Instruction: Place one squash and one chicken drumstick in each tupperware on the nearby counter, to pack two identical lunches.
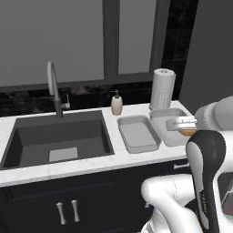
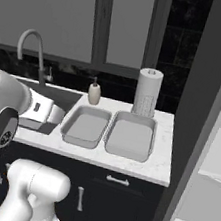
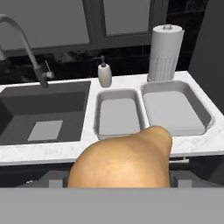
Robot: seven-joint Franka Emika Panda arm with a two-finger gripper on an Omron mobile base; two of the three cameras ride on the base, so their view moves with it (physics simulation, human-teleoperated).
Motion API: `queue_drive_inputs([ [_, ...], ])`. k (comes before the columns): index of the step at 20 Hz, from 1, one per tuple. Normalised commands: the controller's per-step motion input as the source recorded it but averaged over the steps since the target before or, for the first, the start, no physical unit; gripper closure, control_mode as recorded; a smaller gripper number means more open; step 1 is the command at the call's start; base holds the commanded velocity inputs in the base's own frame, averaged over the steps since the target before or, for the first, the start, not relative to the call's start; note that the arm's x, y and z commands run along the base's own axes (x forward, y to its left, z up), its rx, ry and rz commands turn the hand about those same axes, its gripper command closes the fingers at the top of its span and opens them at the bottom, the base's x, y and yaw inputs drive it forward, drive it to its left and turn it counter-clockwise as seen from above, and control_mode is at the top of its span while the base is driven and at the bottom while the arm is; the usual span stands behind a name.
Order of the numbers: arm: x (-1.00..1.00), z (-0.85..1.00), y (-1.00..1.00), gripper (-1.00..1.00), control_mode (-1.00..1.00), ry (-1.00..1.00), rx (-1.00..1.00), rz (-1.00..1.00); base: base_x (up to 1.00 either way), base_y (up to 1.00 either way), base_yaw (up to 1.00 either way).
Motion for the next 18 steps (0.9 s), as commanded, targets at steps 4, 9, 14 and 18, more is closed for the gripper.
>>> queue_drive_inputs([
  [4, 0.00, 0.00, 0.00, 1.00, 1.00, 0.00, 0.00, 0.00, 0.59, 0.59, 0.03],
  [9, 0.61, -0.39, 0.06, 1.00, -1.00, 0.09, -0.01, 0.00, 0.00, 0.00, 0.00],
  [14, 0.85, -0.67, -0.26, 1.00, -1.00, 0.04, 0.00, 0.00, 0.00, 0.00, 0.00],
  [18, 0.88, -0.67, 0.00, 1.00, -1.00, 0.00, 0.00, 0.00, 0.00, 0.00, 0.00],
])
